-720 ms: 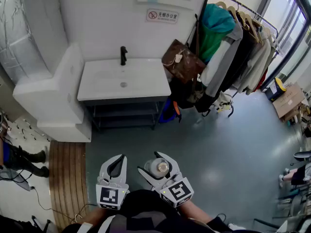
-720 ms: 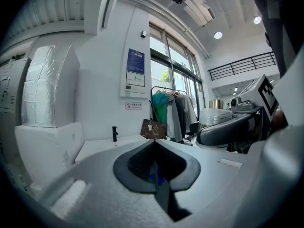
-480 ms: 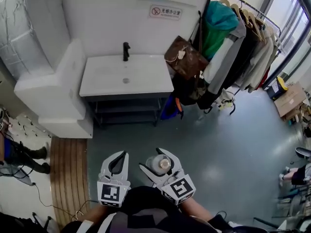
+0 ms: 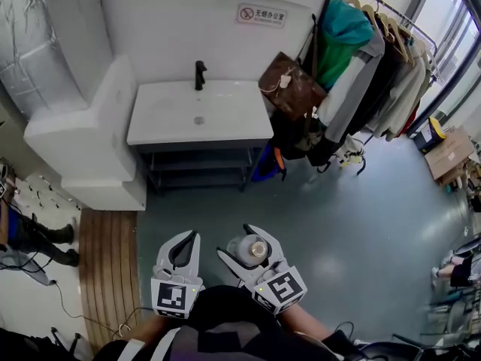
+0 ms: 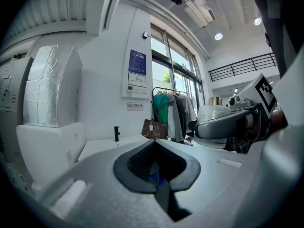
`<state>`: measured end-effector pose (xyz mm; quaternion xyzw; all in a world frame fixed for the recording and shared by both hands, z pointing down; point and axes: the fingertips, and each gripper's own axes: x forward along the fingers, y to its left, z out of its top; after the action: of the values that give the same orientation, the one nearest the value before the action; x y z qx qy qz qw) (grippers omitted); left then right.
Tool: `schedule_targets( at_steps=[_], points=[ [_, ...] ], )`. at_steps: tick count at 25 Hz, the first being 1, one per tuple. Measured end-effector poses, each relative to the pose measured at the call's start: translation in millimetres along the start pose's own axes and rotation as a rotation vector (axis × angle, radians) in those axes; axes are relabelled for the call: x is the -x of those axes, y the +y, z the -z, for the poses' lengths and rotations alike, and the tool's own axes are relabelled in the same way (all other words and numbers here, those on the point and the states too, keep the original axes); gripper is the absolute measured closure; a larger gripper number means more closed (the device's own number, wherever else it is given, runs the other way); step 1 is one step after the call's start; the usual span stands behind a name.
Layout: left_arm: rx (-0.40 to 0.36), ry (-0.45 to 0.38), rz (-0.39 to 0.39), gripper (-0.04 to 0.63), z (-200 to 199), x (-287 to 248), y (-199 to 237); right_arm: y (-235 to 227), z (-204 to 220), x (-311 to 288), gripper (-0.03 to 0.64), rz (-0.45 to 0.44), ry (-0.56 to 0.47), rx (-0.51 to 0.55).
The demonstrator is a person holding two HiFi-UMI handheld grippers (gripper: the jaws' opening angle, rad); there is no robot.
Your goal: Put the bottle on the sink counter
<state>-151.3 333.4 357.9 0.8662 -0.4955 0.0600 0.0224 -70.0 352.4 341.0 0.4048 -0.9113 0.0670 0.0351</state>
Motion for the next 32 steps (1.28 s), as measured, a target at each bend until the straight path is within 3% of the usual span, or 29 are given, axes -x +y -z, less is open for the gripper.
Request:
schedule_targets(
  at_steps=[20, 32],
  points=[
    [0.043, -0.044, 0.035, 0.595, 8.1, 29.5, 54.2, 39.7, -18.6, -46.5, 0.281, 0.050, -0.002, 0.048],
    [0.034, -0.004, -0.032, 0.595, 12.1, -4.3, 81.9, 0.0, -13.3, -91.6, 0.281, -0.004, -0.004, 0.024]
  ],
)
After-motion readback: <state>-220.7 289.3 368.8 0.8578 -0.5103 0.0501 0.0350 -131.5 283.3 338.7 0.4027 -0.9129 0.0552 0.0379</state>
